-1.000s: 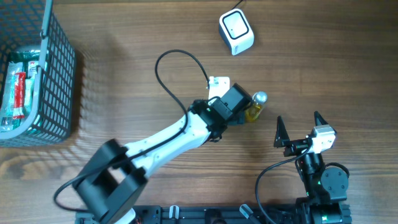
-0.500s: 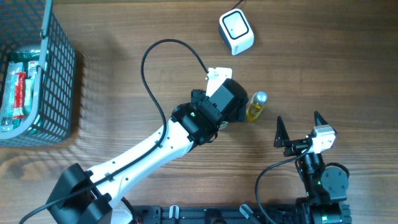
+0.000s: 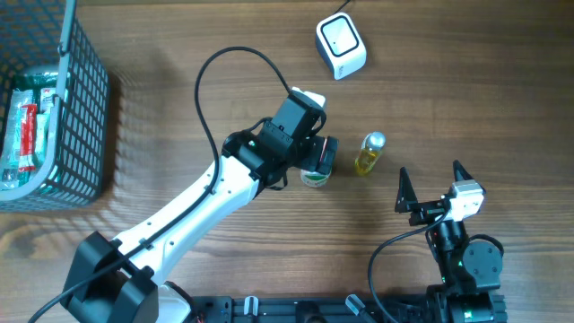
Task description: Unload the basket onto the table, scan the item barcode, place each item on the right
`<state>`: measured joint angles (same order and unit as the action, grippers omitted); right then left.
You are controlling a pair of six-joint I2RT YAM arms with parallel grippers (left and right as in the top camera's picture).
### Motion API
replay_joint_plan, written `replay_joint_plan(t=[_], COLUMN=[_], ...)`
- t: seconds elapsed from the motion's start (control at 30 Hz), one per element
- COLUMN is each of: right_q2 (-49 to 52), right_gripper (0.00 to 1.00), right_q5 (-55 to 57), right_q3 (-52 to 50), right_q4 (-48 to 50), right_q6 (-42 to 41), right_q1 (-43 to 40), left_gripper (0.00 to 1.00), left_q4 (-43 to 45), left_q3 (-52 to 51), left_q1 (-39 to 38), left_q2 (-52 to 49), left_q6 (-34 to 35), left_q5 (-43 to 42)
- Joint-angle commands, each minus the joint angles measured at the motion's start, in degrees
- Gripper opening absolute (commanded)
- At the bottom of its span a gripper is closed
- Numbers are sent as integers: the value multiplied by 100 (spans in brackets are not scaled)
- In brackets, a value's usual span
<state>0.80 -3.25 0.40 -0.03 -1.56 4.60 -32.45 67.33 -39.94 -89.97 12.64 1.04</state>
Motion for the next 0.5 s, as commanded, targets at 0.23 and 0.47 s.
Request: replay_joint_plan(t=[0.23,0.47], right_q2=[-15,-15], right_gripper=[100,100], right_q5=[-68,-68], right_q3=[-11,-11], right_q4=[13,13], right_q6=[46,48], right_q1=[-17,-17], left_gripper=[100,100], left_q4=[-190,-208], left_q3=[15,7], left_q1=[11,4], left_q2=[-76,-382], left_q6=[-599,-599], left_q5=[-584,-643])
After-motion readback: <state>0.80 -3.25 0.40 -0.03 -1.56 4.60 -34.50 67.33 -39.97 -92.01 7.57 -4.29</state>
